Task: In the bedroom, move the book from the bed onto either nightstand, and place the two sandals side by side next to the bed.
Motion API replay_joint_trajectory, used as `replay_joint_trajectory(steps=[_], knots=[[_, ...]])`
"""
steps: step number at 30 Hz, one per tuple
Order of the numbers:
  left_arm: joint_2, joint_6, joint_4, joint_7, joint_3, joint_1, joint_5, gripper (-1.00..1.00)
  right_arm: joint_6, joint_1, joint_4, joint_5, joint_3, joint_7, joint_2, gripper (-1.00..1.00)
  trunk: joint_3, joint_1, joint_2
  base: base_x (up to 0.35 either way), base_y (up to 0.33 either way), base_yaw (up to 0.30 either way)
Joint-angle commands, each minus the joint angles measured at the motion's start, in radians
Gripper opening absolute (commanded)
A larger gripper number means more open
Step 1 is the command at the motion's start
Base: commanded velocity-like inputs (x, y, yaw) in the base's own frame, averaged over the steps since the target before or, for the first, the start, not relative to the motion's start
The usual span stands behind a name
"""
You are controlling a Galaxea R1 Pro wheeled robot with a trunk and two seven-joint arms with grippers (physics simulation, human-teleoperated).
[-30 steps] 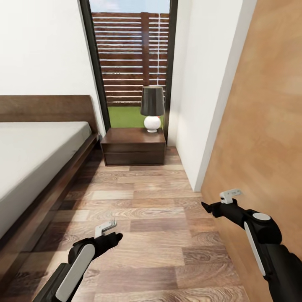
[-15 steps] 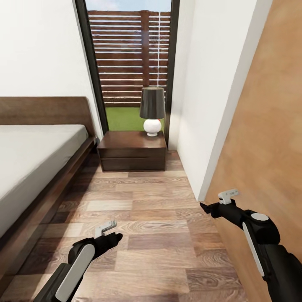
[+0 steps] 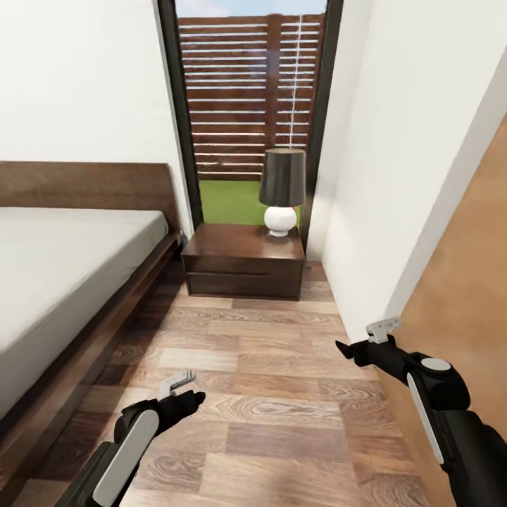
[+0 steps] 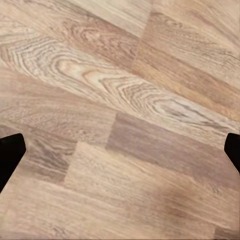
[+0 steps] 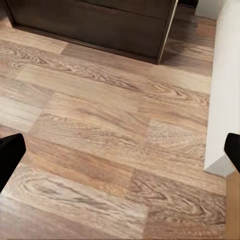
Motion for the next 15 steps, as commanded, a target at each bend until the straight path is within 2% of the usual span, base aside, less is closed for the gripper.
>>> replay_joint_trajectory(steps=[1, 11, 15], knots=[[0.001, 0.0, -0.001, 0.01, -0.002, -0.001, 0.01, 1.0, 0.003, 0.0, -0.001, 0.01, -0.001, 0.009, 0.0, 1.0, -0.001, 0.0, 0.0, 0.327, 0.0, 0.274], [0.002, -0.012, -0.001, 0.01, -0.002, 0.002, 0.01, 1.0, 0.003, 0.001, -0.002, 0.01, -0.001, 0.009, 0.0, 1.0, -0.001, 0.0, 0.0, 0.322, 0.0, 0.281], [0.002, -0.024, -0.001, 0.01, -0.001, 0.006, 0.01, 1.0, 0.003, 0.001, -0.002, 0.01, -0.001, 0.009, 0.0, 1.0, -0.001, 0.0, 0.0, 0.195, 0.0, 0.284]])
